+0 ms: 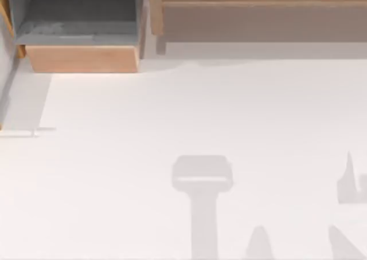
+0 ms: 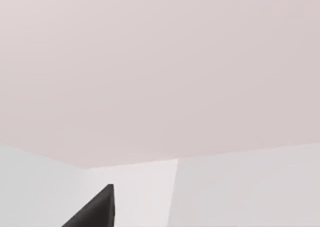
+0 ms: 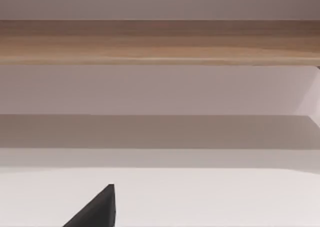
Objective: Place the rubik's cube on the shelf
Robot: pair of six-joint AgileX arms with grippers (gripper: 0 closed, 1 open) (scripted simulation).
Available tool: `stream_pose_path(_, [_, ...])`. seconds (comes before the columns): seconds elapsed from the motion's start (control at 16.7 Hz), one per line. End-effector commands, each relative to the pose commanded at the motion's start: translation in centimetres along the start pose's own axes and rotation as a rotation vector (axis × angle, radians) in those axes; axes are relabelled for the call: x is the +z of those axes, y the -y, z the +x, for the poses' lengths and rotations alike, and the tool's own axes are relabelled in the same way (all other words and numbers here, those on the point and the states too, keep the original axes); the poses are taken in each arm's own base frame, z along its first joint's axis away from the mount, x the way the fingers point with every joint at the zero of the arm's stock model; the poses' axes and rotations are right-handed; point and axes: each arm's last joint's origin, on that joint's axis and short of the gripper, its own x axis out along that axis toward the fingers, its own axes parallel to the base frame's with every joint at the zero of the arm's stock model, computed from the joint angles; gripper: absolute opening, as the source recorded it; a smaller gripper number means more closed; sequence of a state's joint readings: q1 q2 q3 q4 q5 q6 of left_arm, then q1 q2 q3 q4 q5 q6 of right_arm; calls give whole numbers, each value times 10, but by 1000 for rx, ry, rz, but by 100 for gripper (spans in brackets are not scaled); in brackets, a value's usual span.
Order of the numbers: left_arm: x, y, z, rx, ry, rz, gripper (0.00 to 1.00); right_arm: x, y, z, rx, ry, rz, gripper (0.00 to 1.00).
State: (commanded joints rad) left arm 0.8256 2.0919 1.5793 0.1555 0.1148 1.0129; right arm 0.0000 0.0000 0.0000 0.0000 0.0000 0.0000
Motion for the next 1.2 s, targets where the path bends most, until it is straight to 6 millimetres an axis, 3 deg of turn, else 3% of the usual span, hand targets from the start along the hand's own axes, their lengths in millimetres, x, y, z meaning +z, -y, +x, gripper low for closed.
stream_pose_path(0.24, [65, 17, 8, -225, -130, -246, 100, 0, 0, 0, 0, 0, 0, 100])
stream_pose_path(0.48, [127, 63, -4, -483, -340, -424, 100, 0, 0, 0, 0, 0, 0, 100])
stream_pose_path(0.66, [163, 99, -20, -614, -507, -498, 100, 0, 0, 0, 0, 0, 0, 100])
stream_pose_path(0.78, [178, 121, -29, -669, -611, -526, 100, 0, 0, 0, 0, 0, 0, 100])
stream_pose_path(0.96, [185, 148, -32, -712, -736, -544, 100, 0, 0, 0, 0, 0, 0, 100])
stream_pose_path(1.2, [184, 153, -32, -719, -765, -545, 100, 0, 0, 0, 0, 0, 0, 100])
